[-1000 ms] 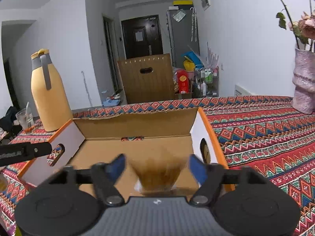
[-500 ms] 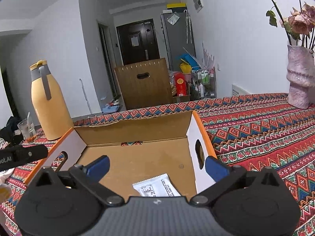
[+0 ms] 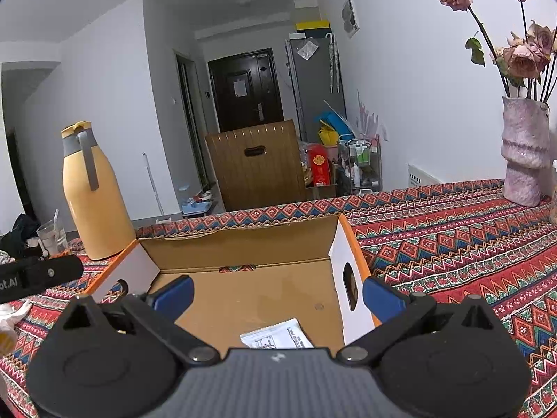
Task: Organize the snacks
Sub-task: 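Withdraw both tools from the box back toward the snack pile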
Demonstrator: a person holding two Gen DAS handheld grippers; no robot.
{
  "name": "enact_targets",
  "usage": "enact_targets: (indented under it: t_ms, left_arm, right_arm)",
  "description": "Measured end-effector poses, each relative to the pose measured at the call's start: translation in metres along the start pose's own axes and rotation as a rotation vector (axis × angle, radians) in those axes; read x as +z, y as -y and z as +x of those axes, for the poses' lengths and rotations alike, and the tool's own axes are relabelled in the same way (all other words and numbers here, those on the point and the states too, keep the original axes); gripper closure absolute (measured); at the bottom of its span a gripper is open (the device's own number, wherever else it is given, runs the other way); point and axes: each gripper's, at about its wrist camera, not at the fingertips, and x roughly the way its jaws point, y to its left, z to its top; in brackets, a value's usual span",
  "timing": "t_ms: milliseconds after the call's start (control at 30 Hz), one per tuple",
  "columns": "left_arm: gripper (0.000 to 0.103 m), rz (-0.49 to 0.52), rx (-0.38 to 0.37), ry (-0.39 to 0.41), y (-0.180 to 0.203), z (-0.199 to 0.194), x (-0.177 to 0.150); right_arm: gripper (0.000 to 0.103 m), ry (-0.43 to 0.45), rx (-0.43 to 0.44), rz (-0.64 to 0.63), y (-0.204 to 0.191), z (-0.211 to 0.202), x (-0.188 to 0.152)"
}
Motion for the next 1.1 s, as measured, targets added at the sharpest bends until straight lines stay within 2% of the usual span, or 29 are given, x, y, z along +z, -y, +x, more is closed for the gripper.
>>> enact_targets:
  t_ms: [367,633,833,1100]
  left_arm:
    - [0.0,0.048,0.011,-0.005,0.002,-0.013,0.003]
    - [0.0,0.082,0.019,-0.004,-0.005,-0.04,-0.001]
    - [0.0,0.105,0.015,-0.01,-0.011,-0.067,-0.014]
    - [0.0,0.095,-0.022,-0.058,-0.021,-0.101,-0.041]
  right_arm:
    - [0.0,0.021,-0.005,-0.012,-0.004,-0.011,0.006]
    - [0.0,0.047,-0.003,-0.053,-0.009,-0.043,0.006]
    - [0.0,0.047,0.015,-0.077,-0.01,-0.077,-0.009]
    - [0.0,0.026,0.031,-0.091,-0.009,-0.12,-0.043]
